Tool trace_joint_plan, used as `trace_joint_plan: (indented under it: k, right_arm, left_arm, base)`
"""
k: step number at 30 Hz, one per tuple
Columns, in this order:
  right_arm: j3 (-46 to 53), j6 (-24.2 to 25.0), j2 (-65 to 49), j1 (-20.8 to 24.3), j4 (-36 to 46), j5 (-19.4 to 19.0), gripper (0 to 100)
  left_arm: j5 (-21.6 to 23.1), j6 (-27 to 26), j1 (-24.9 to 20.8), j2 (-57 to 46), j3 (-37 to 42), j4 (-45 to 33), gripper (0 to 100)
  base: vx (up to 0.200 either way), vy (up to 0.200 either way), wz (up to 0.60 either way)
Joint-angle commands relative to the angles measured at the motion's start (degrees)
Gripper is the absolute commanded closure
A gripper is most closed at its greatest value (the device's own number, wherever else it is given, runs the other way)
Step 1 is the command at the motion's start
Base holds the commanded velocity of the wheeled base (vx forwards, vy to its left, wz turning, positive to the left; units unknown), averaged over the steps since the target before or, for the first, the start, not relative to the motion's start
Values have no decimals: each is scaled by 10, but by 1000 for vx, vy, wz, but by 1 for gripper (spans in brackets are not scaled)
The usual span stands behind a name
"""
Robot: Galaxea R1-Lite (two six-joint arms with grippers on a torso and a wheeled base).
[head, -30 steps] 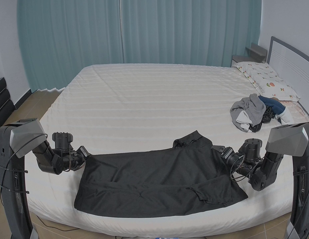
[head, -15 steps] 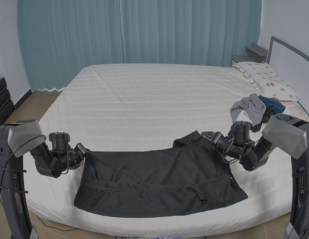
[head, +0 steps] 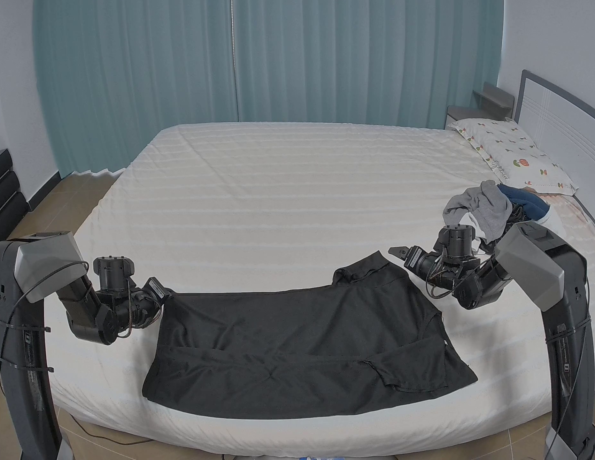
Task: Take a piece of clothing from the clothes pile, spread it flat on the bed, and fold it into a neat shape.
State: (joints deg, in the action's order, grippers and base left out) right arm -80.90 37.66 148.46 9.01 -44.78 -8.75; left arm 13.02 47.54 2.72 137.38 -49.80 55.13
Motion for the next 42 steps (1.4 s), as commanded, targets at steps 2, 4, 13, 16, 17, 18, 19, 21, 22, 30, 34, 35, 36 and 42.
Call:
trace_joint_plan:
  k: [2,4,13,16,17,18,19,21,22,30,34,35,36,42]
  right_arm:
    - [-30,0,49,-6,-18,-15,0]
    - [-27,0,56,-5,-27,-32,0]
    - [0,-7,58,-8,-49,-44,100]
    - [9,-4,53,-13,-63,-47,100]
    - [10,-4,53,-15,-67,-47,100]
    - [10,-2,53,-15,-72,-47,100]
    - [10,-1,53,-16,-78,-47,100]
    - [11,0,53,-19,-84,-47,100]
    - [12,0,52,-22,-87,-47,100]
    - [44,16,26,-37,-150,-46,100]
    - [69,28,19,-44,-189,-45,100]
    - [71,28,19,-45,-199,-45,100]
    - [72,28,18,-45,-204,-45,100]
    - [92,28,12,-48,-224,-46,100]
  left_arm:
    - [9,-2,2,-5,11,2,100]
    - [10,-1,2,-4,11,2,100]
    - [10,-1,2,-4,8,1,100]
    - [10,-1,2,-4,7,-1,100]
    - [10,-1,2,-4,6,-2,100]
    - [10,-1,2,-4,6,-2,100]
    - [10,-1,2,-4,5,-3,100]
    - [10,-1,2,-3,5,-3,100]
    - [10,-2,2,-3,4,-2,100]
    - [10,2,2,-8,8,3,100]
    - [5,12,3,-26,15,23,100]
    - [3,20,3,-28,18,27,100]
    - [3,26,3,-29,19,32,100]
    - [2,45,6,-28,36,79,100]
  base:
    - [0,0,0]
    - [0,0,0]
    - [0,0,0]
    - [0,0,0]
    - [0,0,0]
    - [0,0,0]
    - [0,0,0]
    - [0,0,0]
    - [0,0,0]
    - [0,0,0]
    - [0,0,0]
    - [0,0,0]
    - [0,0,0]
    - [0,0,0]
